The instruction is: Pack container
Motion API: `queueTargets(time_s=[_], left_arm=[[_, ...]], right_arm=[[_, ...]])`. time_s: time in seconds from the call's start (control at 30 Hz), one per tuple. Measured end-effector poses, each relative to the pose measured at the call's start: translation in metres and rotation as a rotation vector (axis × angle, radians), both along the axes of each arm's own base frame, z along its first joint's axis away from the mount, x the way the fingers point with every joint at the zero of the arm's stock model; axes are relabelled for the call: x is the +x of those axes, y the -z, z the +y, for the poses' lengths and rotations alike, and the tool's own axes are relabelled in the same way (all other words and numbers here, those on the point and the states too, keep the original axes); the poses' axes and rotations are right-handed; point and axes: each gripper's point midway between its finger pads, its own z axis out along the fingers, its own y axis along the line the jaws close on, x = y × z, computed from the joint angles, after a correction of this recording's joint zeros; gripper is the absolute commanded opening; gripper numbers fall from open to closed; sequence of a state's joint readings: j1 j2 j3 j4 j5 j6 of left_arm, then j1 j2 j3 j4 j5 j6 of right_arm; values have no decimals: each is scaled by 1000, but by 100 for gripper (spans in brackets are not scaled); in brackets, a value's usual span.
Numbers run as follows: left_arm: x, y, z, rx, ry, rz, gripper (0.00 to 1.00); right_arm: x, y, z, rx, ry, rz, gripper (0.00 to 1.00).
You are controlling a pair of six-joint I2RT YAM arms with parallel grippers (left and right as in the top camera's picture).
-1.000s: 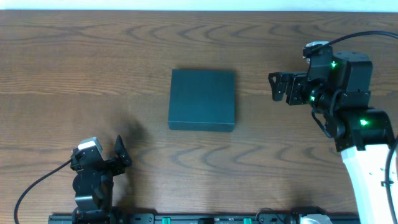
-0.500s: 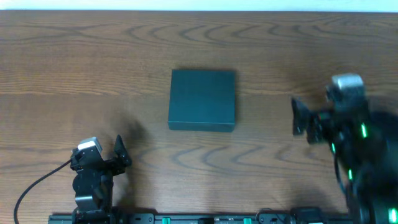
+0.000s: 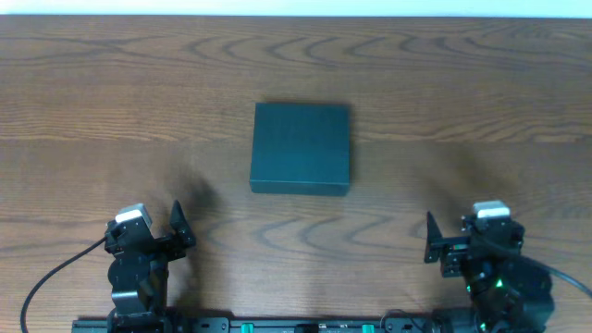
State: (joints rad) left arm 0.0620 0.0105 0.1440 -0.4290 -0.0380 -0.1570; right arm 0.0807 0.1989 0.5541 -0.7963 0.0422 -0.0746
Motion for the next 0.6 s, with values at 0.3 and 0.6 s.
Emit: queueTargets(time_s=[0.3, 0.6], left_arm=[[0, 0, 0, 0, 0, -1, 95], [0, 0, 0, 0, 0, -1, 95]], right_arm=[[-4, 59, 0, -3, -1, 25, 99], [-5, 118, 0, 34, 26, 162, 99]])
